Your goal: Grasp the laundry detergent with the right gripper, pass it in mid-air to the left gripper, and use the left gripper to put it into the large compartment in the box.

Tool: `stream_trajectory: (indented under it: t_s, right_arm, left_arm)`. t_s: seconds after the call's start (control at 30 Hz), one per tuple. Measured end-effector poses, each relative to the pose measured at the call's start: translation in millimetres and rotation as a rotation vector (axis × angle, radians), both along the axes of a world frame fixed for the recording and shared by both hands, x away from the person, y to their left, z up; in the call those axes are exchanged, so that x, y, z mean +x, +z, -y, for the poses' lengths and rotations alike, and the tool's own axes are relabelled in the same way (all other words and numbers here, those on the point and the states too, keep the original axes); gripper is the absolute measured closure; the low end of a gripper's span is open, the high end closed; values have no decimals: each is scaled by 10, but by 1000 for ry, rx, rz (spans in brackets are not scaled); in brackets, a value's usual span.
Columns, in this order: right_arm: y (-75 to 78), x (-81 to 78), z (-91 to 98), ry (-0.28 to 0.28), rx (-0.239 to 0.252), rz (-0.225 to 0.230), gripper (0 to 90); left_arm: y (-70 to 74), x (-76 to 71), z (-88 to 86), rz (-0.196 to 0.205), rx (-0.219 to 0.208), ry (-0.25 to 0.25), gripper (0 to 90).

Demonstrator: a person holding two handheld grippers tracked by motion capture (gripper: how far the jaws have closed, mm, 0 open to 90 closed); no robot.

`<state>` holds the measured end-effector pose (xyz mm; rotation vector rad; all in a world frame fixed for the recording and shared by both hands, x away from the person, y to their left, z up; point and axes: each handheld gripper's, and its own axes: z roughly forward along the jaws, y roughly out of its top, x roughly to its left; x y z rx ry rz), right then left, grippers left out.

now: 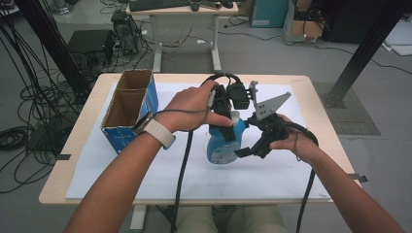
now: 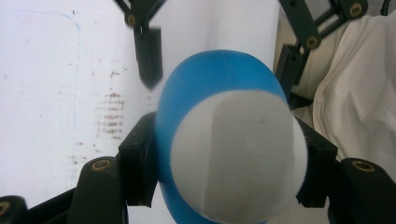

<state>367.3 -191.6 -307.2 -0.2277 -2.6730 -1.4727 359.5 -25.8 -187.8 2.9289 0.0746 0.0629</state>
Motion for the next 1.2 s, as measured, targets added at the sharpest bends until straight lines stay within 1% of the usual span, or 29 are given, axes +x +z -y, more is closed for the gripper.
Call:
stream_trajectory:
  t_s: [0.03, 0.07, 0.1, 0.17, 0.27, 0.33, 0.4, 0.47, 0.6, 0.67, 0.7, 0.73, 0.83, 0.93, 0.97, 1.03, 1.07, 1.13, 1.2]
  right_arm:
    - [0, 1, 26, -3, -1, -16, 63]
    - [0, 3, 52, -4, -13, -16, 62]
    - [-3, 6, 73, -8, -28, -7, 62]
    - [-2, 8, 118, -5, -48, -7, 66]
    - [15, 8, 185, -32, -75, 2, 60]
    - [35, 7, 246, -47, -98, 8, 59]
    - [54, 4, 299, -54, -119, 24, 56]
    - [86, -3, 369, -57, -155, 52, 48]
    - [153, -8, 503, -73, -202, 70, 44]
    - [191, -17, 558, -89, -215, 60, 45]
    - [209, -8, 590, -82, -227, 75, 45]
    - [220, 21, 631, -56, -240, 115, 46]
    - [264, 13, 702, -76, -262, 132, 47]
    - [266, 11, 769, -86, -284, 134, 49]
    - [260, 12, 797, -89, -296, 136, 55]
    - [256, -3, 834, -111, -307, 130, 58]
    - [248, 5, 859, -111, -306, 140, 58]
    - [239, 7, 904, -125, -317, 132, 59]
    - [241, 5, 952, -134, -334, 124, 59]
  left_arm:
    - [8, 2, -9, 3, -3, 6, 377]
    - [18, 5, -16, 2, -6, 12, 376]
    - [27, 8, -24, 2, -9, 21, 376]
    - [48, 18, -40, 9, -11, 42, 376]
    - [81, 30, -64, 21, -9, 73, 376]
    - [112, 42, -82, 21, -10, 99, 376]
    - [152, 50, -103, 26, -11, 120, 376]
    - [192, 53, -123, 35, -14, 141, 376]
    - [313, 74, -185, 60, -23, 191, 376]
    - [381, 86, -213, 67, -24, 216, 376]
    - [415, 91, -223, 70, -21, 223, 376]
    - [446, 97, -234, 73, -24, 232, 376]
    - [541, 129, -264, 72, -19, 271, 376]
    - [651, 160, -284, 75, -1, 308, 376]
    - [668, 165, -289, 78, 0, 314, 376]
    - [748, 190, -316, 82, -9, 343, 376]
    - [788, 202, -330, 76, -8, 361, 376]
    - [865, 231, -359, 76, 2, 383, 376]
    - [950, 250, -389, 83, -3, 415, 376]
